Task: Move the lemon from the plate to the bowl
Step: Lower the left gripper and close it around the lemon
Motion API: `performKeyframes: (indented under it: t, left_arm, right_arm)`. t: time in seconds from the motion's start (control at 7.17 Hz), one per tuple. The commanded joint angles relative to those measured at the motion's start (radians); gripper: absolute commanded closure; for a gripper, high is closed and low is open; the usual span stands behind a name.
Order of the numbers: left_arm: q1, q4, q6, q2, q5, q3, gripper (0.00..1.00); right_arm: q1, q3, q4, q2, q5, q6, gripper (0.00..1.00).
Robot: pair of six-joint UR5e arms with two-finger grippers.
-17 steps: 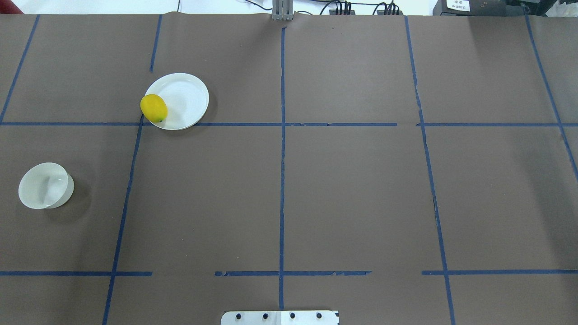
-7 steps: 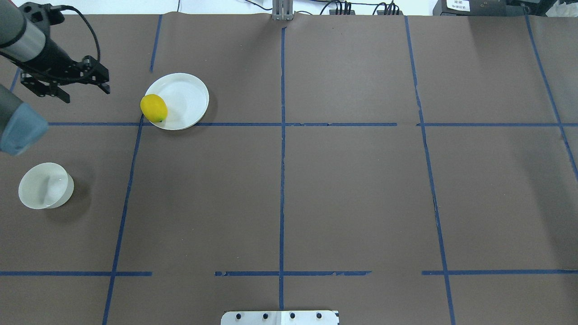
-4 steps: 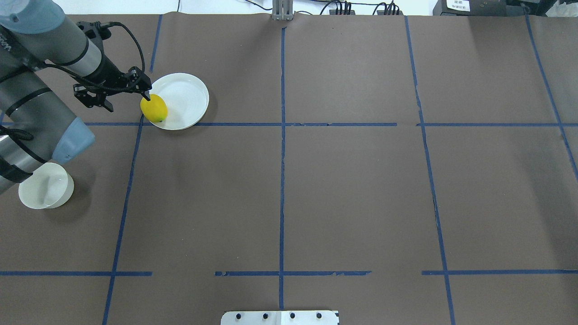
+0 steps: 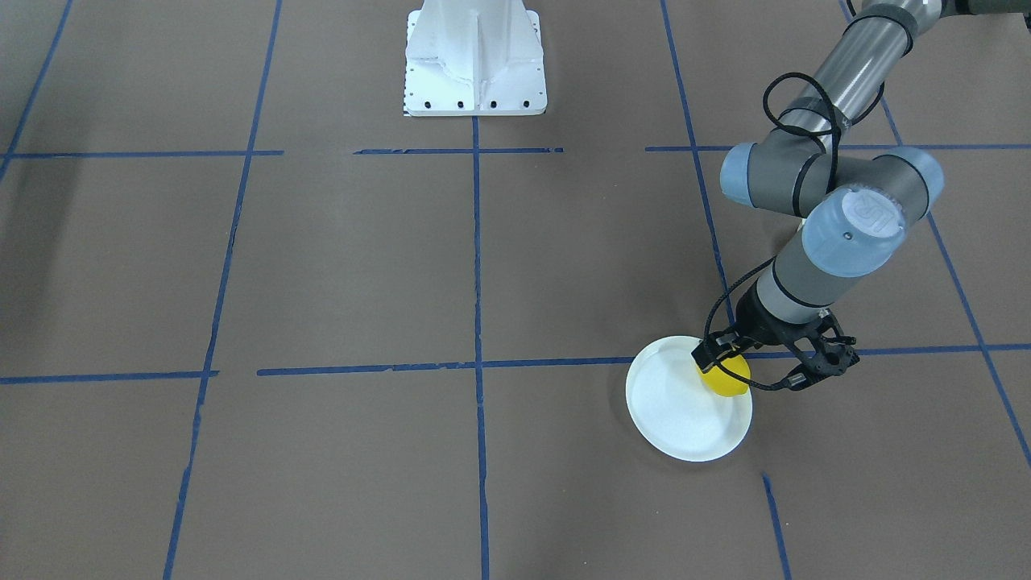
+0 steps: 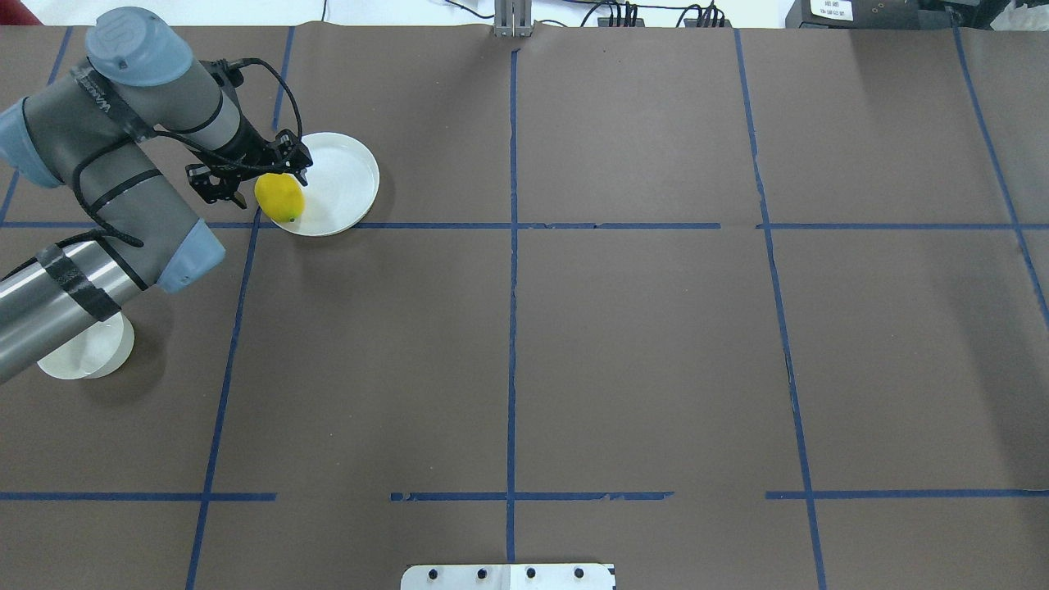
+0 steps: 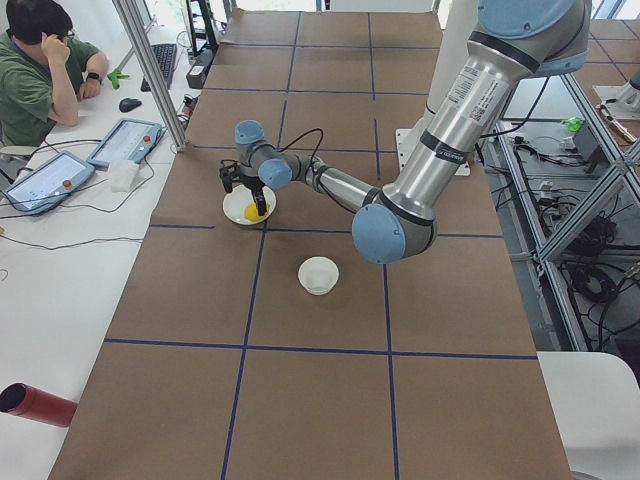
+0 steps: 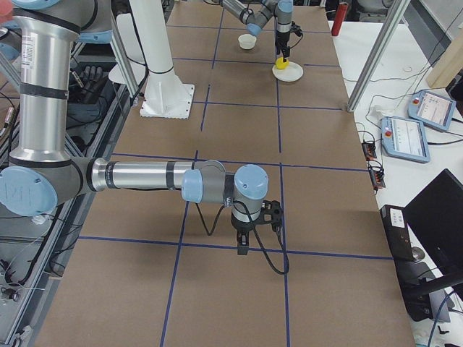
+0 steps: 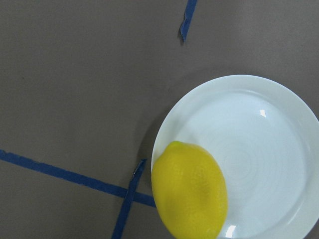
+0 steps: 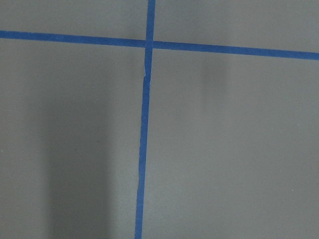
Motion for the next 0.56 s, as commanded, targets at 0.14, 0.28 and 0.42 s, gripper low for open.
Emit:
performKeyframes:
  t: [0.14,0.28,0.42]
  left_arm:
    - [0.013,-0.067,-0.031,-0.024,0.029,0.094,0.01]
    - [0.015,-0.081,-0.030,-0.028,0.029,0.121,0.08]
    - [0.015,-0.081,-0.027,-0.036,0.028,0.122,0.27]
  right_arm:
    - [0.000,0.000,0.000,0.000,0.000,0.000,0.00]
    - [0.000,0.000,0.000,0.000,0.000,0.000,0.00]
    - [0.000,0.000,0.000,0.000,0.000,0.000,0.00]
